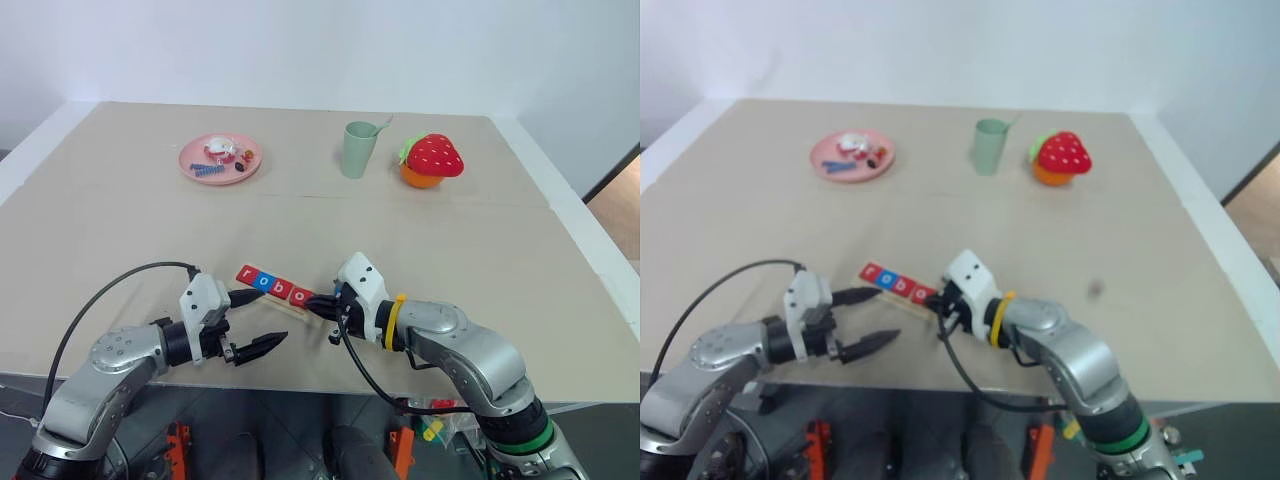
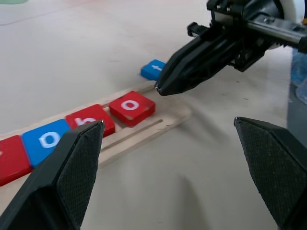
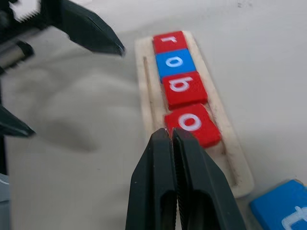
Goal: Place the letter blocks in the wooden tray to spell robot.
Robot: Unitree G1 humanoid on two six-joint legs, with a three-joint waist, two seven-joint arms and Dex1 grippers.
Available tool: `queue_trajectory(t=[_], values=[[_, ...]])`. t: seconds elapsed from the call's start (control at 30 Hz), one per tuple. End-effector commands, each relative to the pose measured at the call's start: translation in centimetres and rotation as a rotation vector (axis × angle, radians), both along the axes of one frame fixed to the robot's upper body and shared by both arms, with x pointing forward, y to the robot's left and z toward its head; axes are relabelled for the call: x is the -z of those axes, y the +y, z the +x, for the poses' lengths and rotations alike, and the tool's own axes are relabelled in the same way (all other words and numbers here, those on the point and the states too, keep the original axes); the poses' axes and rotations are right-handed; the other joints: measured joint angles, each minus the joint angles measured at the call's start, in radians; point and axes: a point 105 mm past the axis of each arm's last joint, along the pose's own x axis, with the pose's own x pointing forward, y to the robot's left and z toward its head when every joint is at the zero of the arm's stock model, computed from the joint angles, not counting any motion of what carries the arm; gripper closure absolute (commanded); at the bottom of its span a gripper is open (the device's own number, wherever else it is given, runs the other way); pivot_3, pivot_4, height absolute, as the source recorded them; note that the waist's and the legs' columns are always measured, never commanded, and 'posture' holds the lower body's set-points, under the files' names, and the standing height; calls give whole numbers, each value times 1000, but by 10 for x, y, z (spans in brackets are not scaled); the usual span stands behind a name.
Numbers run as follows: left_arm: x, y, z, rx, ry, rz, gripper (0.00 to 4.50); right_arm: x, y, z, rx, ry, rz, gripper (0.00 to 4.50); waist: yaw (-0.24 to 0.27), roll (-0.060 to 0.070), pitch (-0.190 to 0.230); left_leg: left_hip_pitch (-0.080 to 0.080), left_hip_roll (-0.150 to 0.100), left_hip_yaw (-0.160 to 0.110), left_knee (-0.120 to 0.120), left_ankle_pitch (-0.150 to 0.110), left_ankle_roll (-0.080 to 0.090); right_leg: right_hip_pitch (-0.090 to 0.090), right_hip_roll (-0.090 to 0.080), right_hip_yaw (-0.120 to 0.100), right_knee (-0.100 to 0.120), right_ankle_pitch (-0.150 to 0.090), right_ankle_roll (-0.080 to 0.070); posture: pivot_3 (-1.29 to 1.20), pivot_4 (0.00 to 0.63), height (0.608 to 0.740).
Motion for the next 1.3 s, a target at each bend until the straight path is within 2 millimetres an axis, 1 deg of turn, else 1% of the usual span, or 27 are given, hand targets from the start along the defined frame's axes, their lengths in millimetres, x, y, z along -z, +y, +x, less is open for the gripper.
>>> queue_trajectory(t=[0.03,0.2,0.53,0.67,0.77,0.87,1.0,1.1,1.3], values=[[-9,1,-1,-1,-47,5,0,-2,2,4,6,-41,-6,4409,0,0,0,0,0,0,0,0,0,0,0,0,0,0,0,0,150,740],[-7,2,-1,-8,-46,7,0,0,0,5,14,-37,-9,4409,0,0,0,0,0,0,0,0,0,0,0,0,0,0,0,0,150,740],[-5,0,-2,-5,-44,7,0,0,9,9,6,-47,-2,4409,0,0,0,0,0,-1,0,0,0,0,0,0,0,0,0,0,150,740],[-4,1,-3,-8,-43,9,0,-5,4,15,34,-61,2,4409,0,0,0,0,0,-1,0,0,0,0,0,0,0,0,0,0,150,740],[-3,1,-4,-6,-41,10,0,-12,0,15,42,-72,10,4409,0,0,0,0,0,-1,0,0,0,0,0,-1,0,0,0,0,150,740],[-2,0,-5,-2,-43,11,0,-15,-2,15,47,-74,11,4409,0,0,0,0,0,-1,0,0,0,0,0,-1,0,0,0,0,150,740],[-2,0,-4,-2,-47,11,0,-11,-6,15,63,-68,-3,4409,0,0,0,0,0,-1,0,0,0,0,0,-1,0,0,-1,0,150,740],[-2,0,-3,0,-49,11,0,-2,-11,15,77,-54,-28,4409,0,0,0,0,0,-1,0,0,0,0,0,-1,0,0,-1,0,150,740],[-2,0,-2,-1,-49,12,0,6,-3,12,57,-42,-35,4409,-1,0,0,0,0,0,0,0,0,0,0,0,0,0,-1,0,150,740]])
